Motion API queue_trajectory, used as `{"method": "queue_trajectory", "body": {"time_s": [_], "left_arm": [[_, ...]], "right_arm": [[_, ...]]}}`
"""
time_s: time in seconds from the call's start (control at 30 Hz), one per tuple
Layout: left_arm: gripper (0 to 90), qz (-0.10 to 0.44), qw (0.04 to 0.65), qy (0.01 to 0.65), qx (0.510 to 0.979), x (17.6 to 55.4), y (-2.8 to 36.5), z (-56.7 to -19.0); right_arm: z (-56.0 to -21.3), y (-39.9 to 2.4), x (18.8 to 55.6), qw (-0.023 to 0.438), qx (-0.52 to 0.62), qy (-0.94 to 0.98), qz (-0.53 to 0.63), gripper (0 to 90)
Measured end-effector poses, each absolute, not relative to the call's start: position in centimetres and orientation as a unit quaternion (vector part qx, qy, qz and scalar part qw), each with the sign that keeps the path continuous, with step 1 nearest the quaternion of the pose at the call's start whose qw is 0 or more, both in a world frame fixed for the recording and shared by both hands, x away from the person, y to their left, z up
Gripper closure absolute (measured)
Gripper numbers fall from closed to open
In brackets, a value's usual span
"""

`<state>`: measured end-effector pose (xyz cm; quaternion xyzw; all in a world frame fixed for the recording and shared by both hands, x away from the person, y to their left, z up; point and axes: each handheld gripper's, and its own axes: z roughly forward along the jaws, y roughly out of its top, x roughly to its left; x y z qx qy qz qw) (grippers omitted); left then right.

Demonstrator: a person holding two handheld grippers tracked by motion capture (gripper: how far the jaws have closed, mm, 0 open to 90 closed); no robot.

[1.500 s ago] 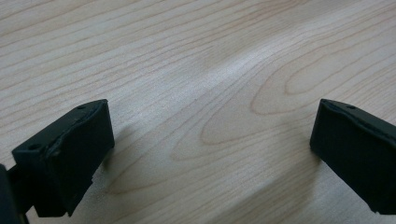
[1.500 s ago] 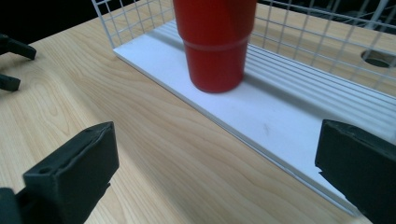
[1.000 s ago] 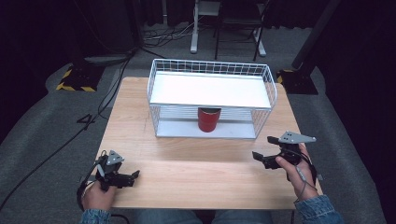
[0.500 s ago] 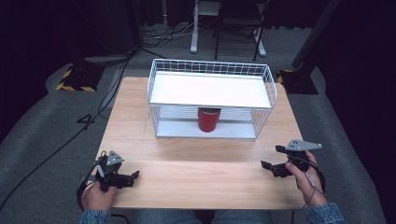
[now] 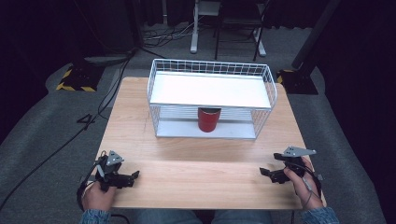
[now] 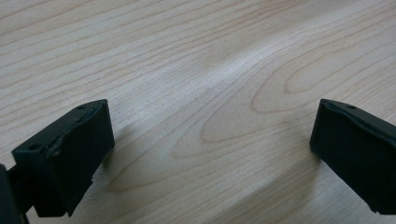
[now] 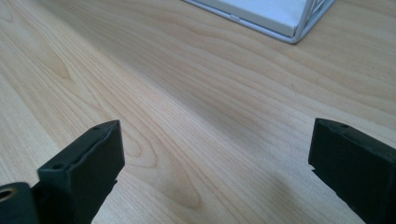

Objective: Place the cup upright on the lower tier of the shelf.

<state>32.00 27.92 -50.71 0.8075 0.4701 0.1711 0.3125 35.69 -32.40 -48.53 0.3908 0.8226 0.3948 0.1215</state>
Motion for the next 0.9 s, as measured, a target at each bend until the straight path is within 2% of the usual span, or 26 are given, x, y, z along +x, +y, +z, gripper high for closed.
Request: {"method": "queue_trajectory", "body": {"time_s": [0.5,0.7,0.9], "left_arm": [[0.0,0.171,0.313,0.47,0.807,32.0,27.9,-50.7],[0.0,0.171,0.314,0.471,0.806,32.0,27.9,-50.7],[0.0,0.171,0.314,0.471,0.806,32.0,27.9,-50.7]], "right_arm": [[-50.3,-32.0,35.6,0.133,0.391,0.834,0.366,4.0],[-50.6,-31.6,35.4,0.162,0.378,0.841,0.353,0.8],[-50.7,-31.5,35.4,0.16,0.378,0.842,0.35,0.0]]}}
